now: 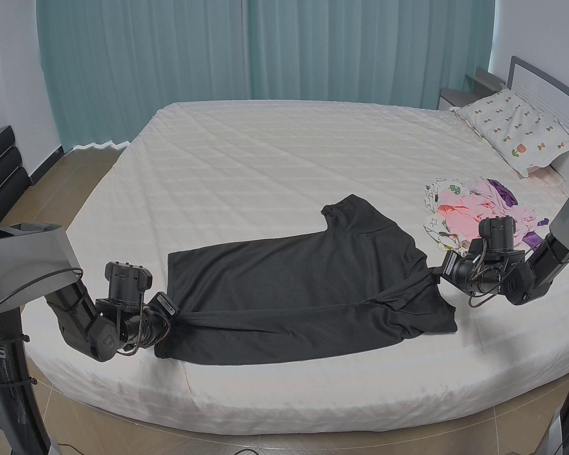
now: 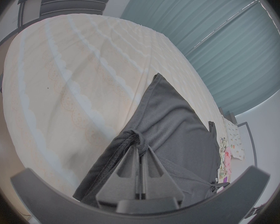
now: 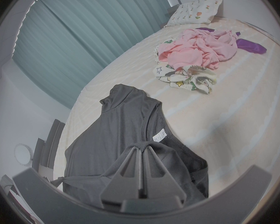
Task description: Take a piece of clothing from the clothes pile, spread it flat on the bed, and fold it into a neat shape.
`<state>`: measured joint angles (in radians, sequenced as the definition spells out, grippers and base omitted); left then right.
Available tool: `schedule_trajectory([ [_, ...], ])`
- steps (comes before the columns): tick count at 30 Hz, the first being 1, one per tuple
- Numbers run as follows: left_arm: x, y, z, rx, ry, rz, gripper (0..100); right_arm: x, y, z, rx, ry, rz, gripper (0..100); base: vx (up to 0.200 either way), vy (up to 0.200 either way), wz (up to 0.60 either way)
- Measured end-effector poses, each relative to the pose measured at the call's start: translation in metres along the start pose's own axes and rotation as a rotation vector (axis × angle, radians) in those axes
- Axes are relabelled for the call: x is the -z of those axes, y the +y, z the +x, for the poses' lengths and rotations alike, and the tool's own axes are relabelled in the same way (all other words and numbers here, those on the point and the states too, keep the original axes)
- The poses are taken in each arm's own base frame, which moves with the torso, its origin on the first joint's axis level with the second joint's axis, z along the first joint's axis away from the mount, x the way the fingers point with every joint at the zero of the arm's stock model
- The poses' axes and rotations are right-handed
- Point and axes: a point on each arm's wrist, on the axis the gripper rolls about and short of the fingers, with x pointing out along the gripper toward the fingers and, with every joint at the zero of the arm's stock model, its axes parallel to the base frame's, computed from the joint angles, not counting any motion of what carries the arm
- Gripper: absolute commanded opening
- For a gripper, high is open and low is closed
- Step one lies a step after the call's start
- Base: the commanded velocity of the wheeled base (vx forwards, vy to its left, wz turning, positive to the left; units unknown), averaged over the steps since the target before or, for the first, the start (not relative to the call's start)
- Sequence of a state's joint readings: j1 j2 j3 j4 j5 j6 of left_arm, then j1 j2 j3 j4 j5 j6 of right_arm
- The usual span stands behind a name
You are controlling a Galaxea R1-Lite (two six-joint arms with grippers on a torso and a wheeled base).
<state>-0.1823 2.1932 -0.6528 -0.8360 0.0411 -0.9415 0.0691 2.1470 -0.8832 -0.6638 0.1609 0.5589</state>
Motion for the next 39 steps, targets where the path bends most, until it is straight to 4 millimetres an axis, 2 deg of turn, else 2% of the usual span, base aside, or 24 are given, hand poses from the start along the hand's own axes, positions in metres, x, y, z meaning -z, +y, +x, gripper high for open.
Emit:
schedule_trajectory([
  [6, 0.002, 0.002, 0.005, 0.004, -0.002, -0.001, 0, 0.005, 0.0, 0.01, -0.005, 0.009, 0.046, 0, 0.0, 0.0, 0.0],
  [7, 0.002, 0.002, 0.005, 0.005, 0.0, -0.001, 100, 0.005, 0.0, 0.012, -0.008, 0.005, 0.055, 0, 0.0, 0.0, 0.0],
  [8, 0.002, 0.002, 0.006, 0.005, 0.002, -0.001, 100, 0.006, 0.0, 0.014, -0.01, 0.003, 0.061, 0, 0.0, 0.0, 0.0],
  [9, 0.003, 0.002, 0.006, 0.004, 0.003, -0.002, 100, 0.006, -0.001, 0.016, -0.013, 0.0, 0.066, 100, 0.0, 0.0, 0.0],
  [17, 0.003, 0.001, 0.008, 0.019, 0.002, -0.031, 100, 0.013, -0.008, 0.028, -0.012, 0.001, 0.13, 100, 0.0, 0.0, 0.0],
  [22, 0.001, 0.003, 0.004, 0.03, 0.013, -0.058, 100, 0.01, -0.006, 0.023, -0.014, -0.007, 0.244, 100, 0.0, 0.0, 0.0],
  [26, -0.01, 0.006, -0.01, 0.079, 0.044, -0.092, 100, 0.008, 0.002, 0.012, -0.025, -0.009, 0.308, 100, 0.0, 0.0, 0.0],
  [31, -0.033, 0.017, -0.032, 0.135, 0.06, -0.148, 100, 0.015, 0.012, 0.002, -0.033, 0.018, 0.327, 100, 0.0, 0.0, 0.0],
  [35, -0.041, 0.021, -0.04, 0.157, 0.061, -0.188, 100, 0.024, 0.015, 0.007, -0.021, 0.033, 0.332, 100, 0.0, 0.0, 0.0],
  [39, -0.048, 0.023, -0.045, 0.191, 0.085, -0.22, 100, 0.03, 0.018, 0.02, -0.003, 0.021, 0.386, 100, 0.0, 0.0, 0.0],
])
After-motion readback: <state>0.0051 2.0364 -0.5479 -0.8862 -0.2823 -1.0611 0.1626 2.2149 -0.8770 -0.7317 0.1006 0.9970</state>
